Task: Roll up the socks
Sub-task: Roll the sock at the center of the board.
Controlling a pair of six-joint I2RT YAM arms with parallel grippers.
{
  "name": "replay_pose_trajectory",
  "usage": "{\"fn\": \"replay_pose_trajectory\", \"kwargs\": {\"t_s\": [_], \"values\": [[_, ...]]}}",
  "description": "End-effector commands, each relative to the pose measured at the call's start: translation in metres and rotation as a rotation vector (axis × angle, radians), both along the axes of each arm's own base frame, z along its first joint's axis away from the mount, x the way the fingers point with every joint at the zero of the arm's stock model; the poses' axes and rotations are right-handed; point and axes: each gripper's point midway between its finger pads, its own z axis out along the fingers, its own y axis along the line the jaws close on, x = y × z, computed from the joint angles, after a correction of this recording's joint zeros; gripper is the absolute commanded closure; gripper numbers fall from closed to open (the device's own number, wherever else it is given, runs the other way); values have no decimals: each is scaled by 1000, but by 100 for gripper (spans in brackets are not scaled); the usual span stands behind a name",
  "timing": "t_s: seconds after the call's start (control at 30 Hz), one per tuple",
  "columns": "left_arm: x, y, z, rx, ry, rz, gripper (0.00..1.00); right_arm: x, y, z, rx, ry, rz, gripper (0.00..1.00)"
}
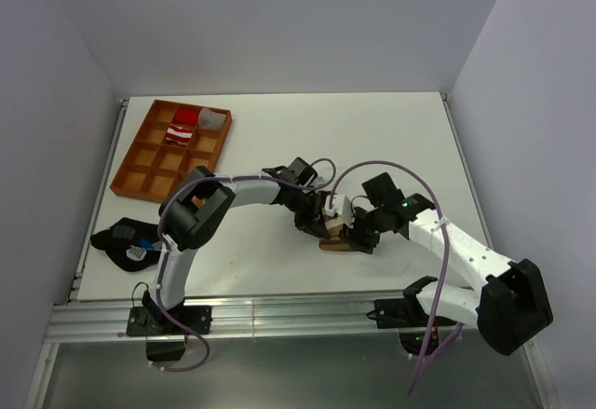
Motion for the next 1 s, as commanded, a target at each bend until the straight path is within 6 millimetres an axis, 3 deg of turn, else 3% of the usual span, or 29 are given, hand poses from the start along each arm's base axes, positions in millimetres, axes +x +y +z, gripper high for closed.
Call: {"fn": "replay_pose_trajectory", "kwargs": {"t_s": [0.0,0.37,0.63,0.73,0.77,0.8,0.9,0.97], "values": [[-7,18,-27,121,38,-21,100,4,10,-2,-33,-93,67,44],[-10,19,-31,124,61,-30,100,3,31,-26,-107,-175,145,44],[-10,16,-28,100,63,-27,100,0,34,-43,-163,-177,163,46],[-9,16,-26,88,65,-15,96,-1,30,-49,-179,-167,152,56],[-10,17,-26,87,67,-10,94,-1,30,-50,-181,-169,147,68],[-8,16,-25,76,61,-2,88,-3,28,-52,-183,-161,144,72],[-3,13,-19,31,46,41,78,-7,26,-54,-178,-146,129,82],[-3,18,-17,24,62,91,76,-12,24,-57,-173,-120,135,84]]}}
